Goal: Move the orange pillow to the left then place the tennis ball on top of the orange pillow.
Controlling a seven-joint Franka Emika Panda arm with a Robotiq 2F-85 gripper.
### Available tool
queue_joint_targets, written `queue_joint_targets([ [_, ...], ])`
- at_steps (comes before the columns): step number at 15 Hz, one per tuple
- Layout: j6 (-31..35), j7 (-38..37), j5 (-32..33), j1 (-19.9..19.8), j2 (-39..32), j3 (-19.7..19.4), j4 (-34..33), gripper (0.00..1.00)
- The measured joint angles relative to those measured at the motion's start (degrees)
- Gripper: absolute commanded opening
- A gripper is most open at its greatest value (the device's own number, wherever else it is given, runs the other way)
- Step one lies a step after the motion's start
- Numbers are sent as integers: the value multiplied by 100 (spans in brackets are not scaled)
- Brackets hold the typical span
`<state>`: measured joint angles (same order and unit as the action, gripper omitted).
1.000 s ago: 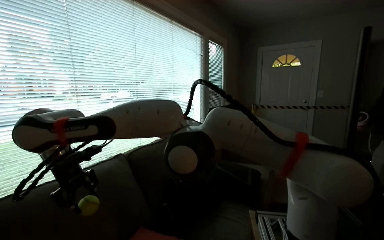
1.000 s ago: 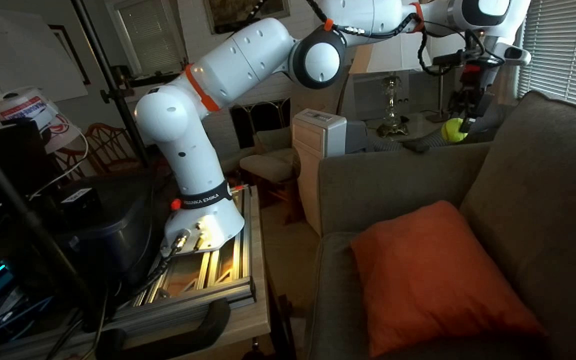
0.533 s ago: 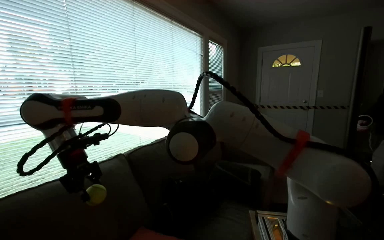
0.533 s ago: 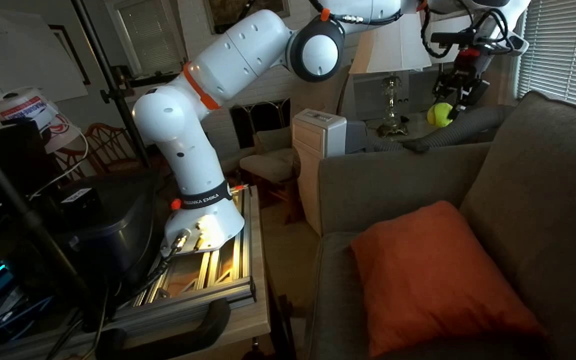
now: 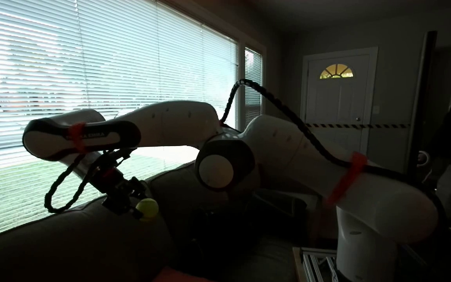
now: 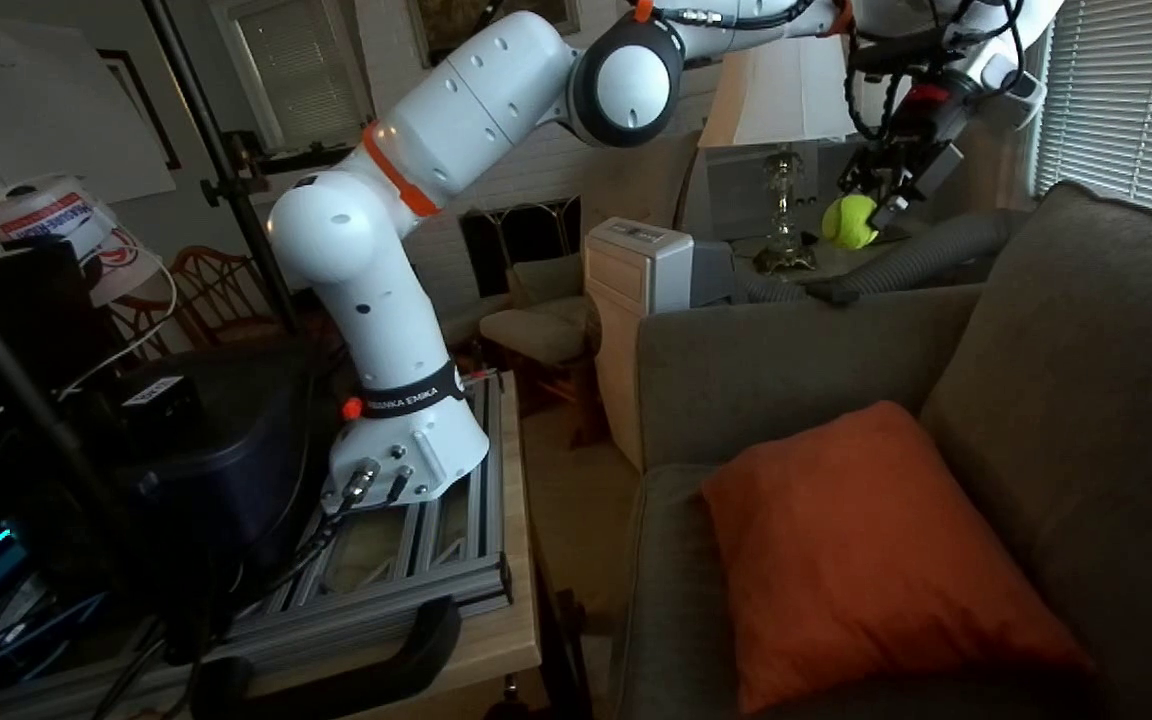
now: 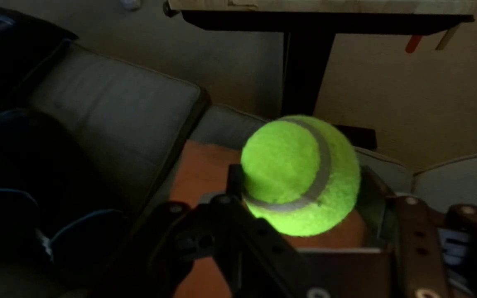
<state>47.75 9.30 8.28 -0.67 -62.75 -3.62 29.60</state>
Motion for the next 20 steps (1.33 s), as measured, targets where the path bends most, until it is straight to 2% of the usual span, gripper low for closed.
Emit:
queue_joint_targets([
  [3, 0, -295, 251, 117, 88, -319, 497, 42],
  [4, -1, -377, 292, 138, 133, -387, 691, 67],
  [7, 2, -585, 317, 149, 248, -452, 1080, 67],
  [10, 2, -612, 319, 152, 327, -454, 1175, 67],
  [11, 2, -616, 319, 152, 339, -454, 1180, 42],
  [16, 205, -618, 315, 304, 390, -373, 1414, 42],
  [20, 273, -717, 272, 622, 693, -197, 2319, 42],
])
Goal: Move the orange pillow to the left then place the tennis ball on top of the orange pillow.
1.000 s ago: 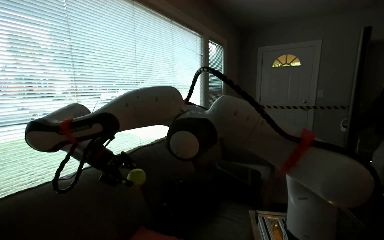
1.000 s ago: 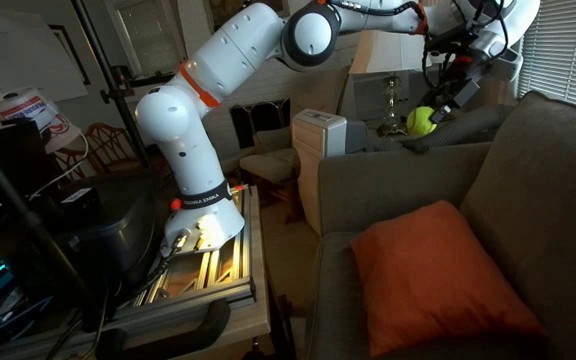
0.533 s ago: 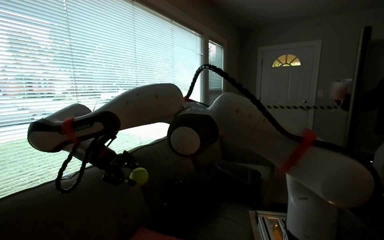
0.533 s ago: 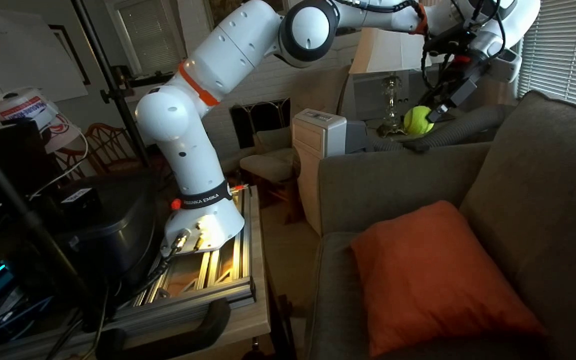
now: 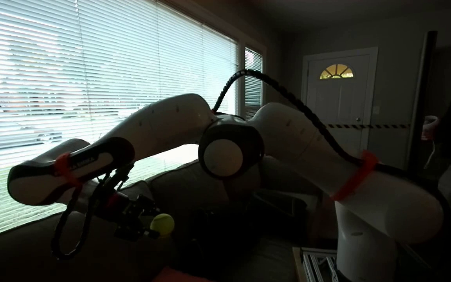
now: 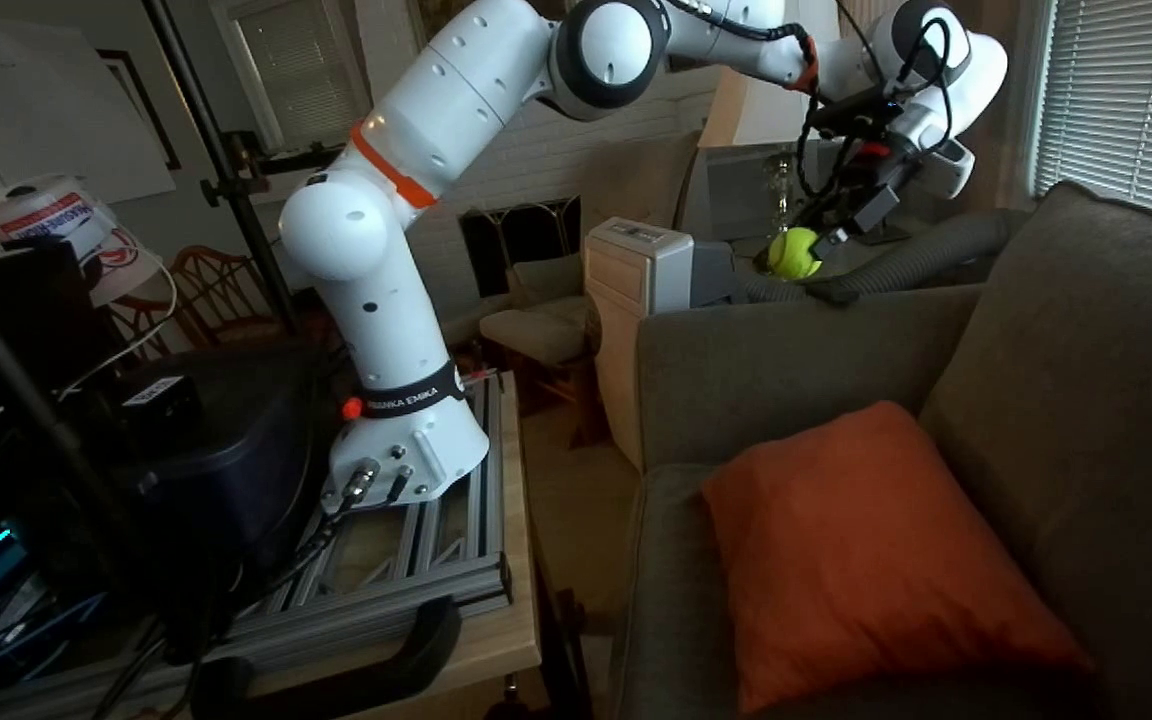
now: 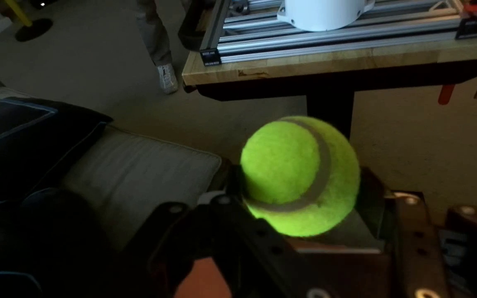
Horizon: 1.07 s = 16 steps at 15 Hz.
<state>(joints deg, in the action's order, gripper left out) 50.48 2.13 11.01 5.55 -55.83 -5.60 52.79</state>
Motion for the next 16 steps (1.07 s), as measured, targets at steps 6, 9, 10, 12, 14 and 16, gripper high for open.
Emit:
queue_joint_targets([
  [6, -26, -271, -4, 115, 591, 262, 1656, 42],
  [9, 57, -232, 124, 56, 937, 353, 2464, 42],
  [10, 130, -176, 208, 25, 1064, 393, 2741, 42],
  [12, 345, -140, 383, -38, 1319, 445, 3308, 42],
  [14, 741, -219, 565, -96, 1572, 445, 3895, 42],
  [16, 1341, -487, 692, -159, 1820, 422, 4503, 42],
])
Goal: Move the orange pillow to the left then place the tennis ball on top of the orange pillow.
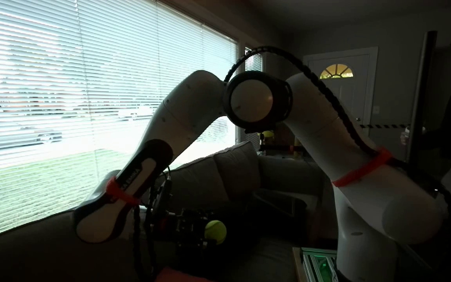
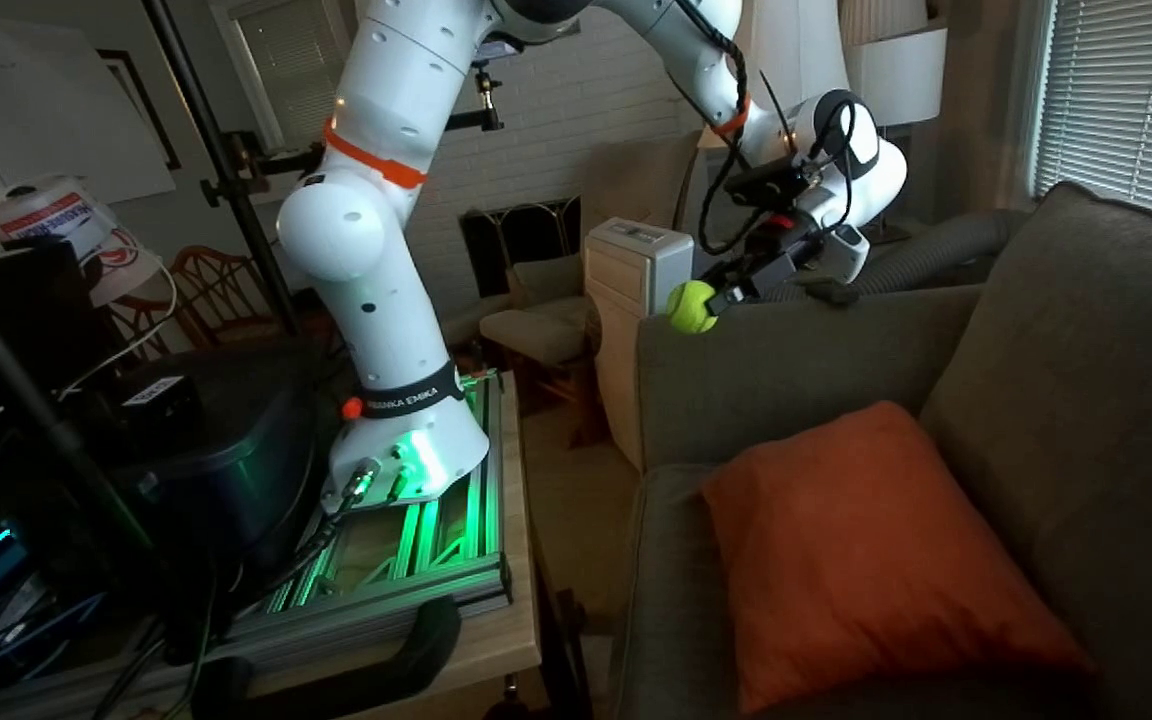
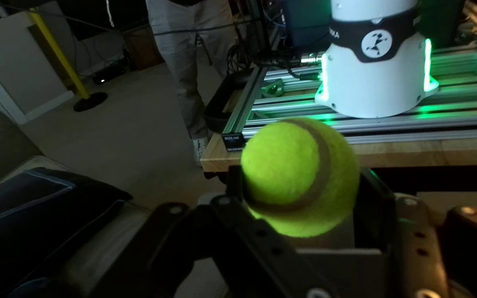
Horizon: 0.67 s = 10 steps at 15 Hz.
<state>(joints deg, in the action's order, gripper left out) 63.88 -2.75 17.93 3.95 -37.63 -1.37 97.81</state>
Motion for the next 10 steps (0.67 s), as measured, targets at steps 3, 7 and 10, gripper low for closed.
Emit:
queue_joint_targets([
  [3, 705, -500, 70, -81, 378, -84, 875, 67],
  [7, 837, -618, 70, -113, 622, -98, 1217, 42],
  [10, 1027, -736, 71, -116, 628, -114, 1219, 42],
])
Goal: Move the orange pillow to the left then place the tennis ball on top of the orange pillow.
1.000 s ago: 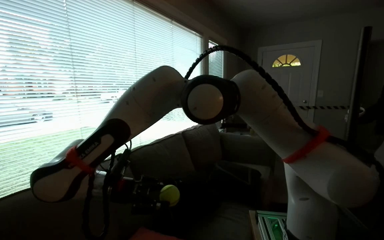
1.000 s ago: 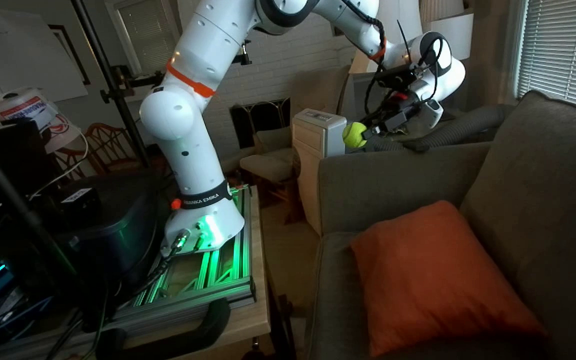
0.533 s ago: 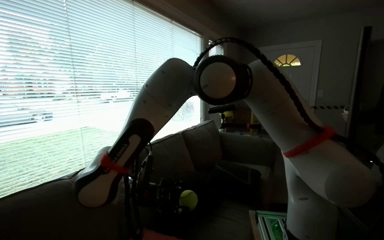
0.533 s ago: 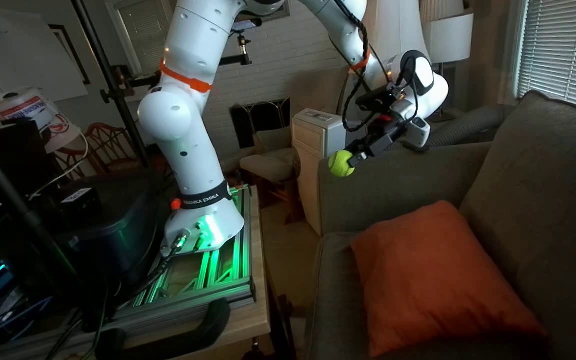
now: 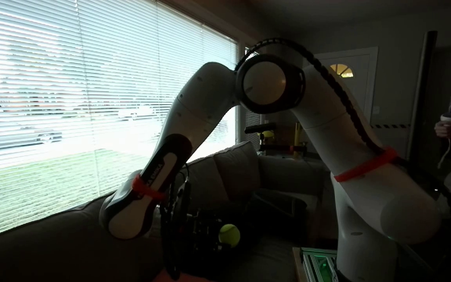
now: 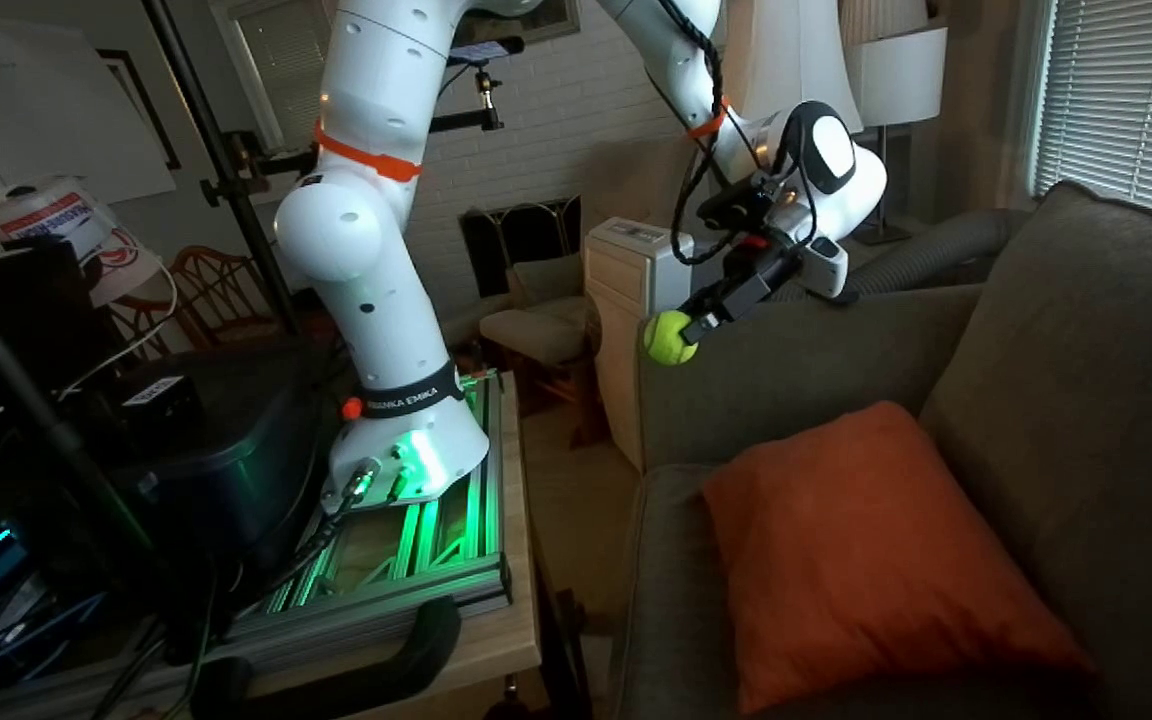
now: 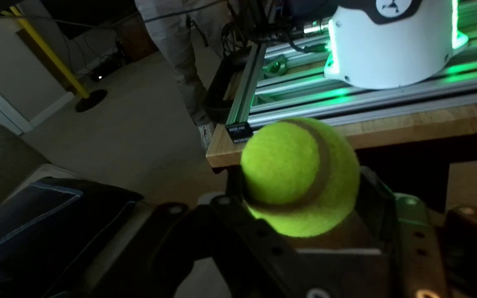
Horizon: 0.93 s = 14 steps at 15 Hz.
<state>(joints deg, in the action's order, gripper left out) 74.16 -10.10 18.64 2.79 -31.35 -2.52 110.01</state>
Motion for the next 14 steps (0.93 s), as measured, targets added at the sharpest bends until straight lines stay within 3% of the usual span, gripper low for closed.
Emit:
queue_joint_targets([
  [6, 2296, -721, 253, -185, -222, -406, 75, 42],
  [10, 3747, -1125, 427, -279, -700, -705, -236, 42],
  [11, 3966, -1222, 427, -275, -848, -722, -348, 67],
  [14, 4047, -1342, 385, -205, -1213, -696, -615, 67],
])
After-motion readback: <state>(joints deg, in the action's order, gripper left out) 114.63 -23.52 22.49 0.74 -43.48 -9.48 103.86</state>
